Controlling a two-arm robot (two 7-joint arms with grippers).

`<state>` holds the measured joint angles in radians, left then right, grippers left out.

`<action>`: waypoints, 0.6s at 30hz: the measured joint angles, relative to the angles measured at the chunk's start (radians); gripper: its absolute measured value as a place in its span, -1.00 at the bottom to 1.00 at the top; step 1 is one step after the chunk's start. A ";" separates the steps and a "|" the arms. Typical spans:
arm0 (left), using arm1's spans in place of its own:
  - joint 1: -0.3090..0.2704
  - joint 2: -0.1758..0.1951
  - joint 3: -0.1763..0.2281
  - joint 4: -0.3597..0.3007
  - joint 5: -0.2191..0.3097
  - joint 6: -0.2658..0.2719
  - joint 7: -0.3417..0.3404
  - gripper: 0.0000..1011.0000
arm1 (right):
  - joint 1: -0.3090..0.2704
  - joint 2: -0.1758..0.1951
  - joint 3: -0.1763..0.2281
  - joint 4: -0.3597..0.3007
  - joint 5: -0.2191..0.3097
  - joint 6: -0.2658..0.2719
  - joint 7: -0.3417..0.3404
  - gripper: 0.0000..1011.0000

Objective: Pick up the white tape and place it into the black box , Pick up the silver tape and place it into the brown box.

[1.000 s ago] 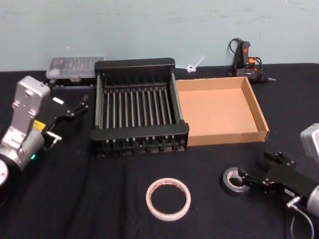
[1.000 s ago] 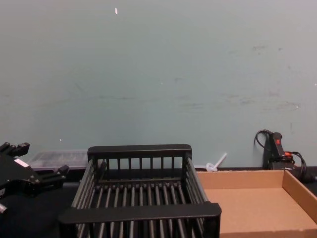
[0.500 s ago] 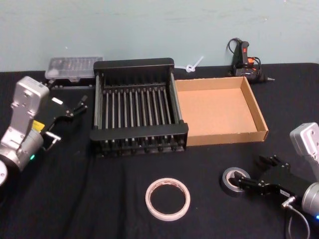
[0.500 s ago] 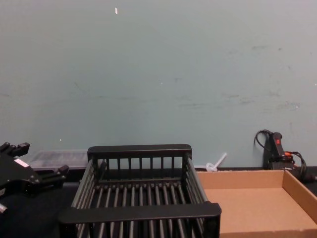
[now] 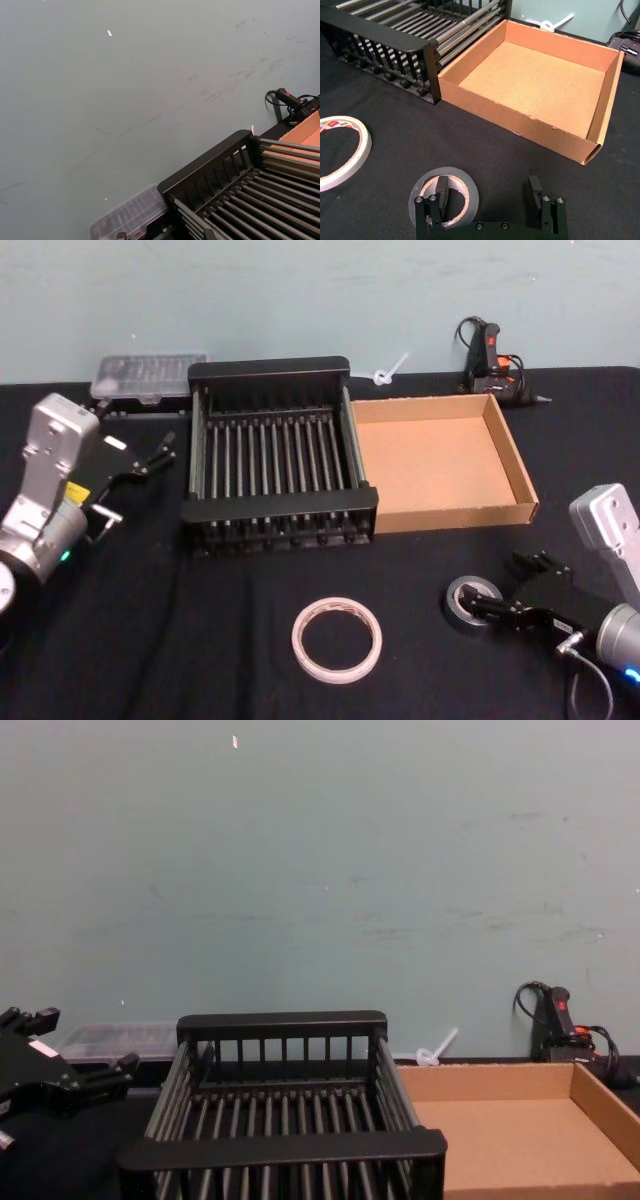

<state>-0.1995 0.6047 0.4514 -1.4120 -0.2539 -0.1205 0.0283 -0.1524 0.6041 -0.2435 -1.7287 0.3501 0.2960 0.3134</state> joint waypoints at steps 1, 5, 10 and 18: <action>0.000 0.000 0.000 0.000 0.000 0.000 0.000 0.98 | 0.001 -0.001 0.000 0.000 -0.003 0.002 0.001 0.98; 0.000 0.000 0.000 0.000 0.000 0.000 0.000 0.98 | 0.001 -0.008 0.002 0.000 -0.015 0.012 0.002 0.98; 0.000 0.000 0.000 0.000 0.000 0.000 0.000 0.98 | 0.001 -0.009 0.003 -0.001 -0.020 0.014 0.002 0.98; 0.000 0.000 0.000 0.000 0.000 0.000 0.000 0.98 | 0.000 -0.008 0.003 -0.002 -0.019 0.013 0.001 0.98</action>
<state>-0.1995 0.6047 0.4514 -1.4120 -0.2539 -0.1205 0.0283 -0.1521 0.5959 -0.2408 -1.7304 0.3315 0.3089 0.3147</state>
